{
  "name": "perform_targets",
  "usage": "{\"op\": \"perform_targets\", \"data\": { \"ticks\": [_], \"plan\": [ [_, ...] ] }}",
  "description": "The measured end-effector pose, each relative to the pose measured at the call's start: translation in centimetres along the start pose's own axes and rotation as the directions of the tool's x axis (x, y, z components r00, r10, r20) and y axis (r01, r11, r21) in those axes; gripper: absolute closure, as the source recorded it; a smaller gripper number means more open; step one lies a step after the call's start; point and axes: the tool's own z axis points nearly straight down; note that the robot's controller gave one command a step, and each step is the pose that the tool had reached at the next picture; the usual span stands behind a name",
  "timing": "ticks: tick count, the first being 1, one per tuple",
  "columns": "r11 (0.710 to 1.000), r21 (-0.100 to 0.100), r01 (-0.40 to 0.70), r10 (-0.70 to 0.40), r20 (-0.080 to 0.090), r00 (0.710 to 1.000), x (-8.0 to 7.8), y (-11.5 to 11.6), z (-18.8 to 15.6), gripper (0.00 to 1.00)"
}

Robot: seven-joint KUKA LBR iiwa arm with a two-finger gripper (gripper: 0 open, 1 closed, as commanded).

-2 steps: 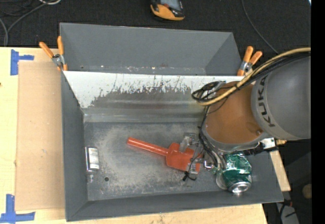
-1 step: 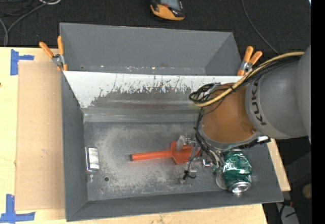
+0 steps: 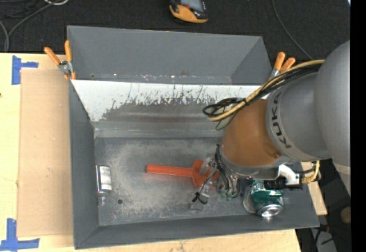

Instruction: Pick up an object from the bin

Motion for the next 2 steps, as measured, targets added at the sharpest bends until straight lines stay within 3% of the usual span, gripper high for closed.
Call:
{"op": "perform_targets", "data": {
  "ticks": [1, 2],
  "plan": [
    [0.943, -0.002, 0.332, -0.332, 0.014, 0.943, -2.1, -1.0, 0.0, 0.00],
    [0.999, -0.001, 0.045, -0.045, 0.000, 0.999, -0.4, -0.2, 0.0, 1.00]
  ]
}}
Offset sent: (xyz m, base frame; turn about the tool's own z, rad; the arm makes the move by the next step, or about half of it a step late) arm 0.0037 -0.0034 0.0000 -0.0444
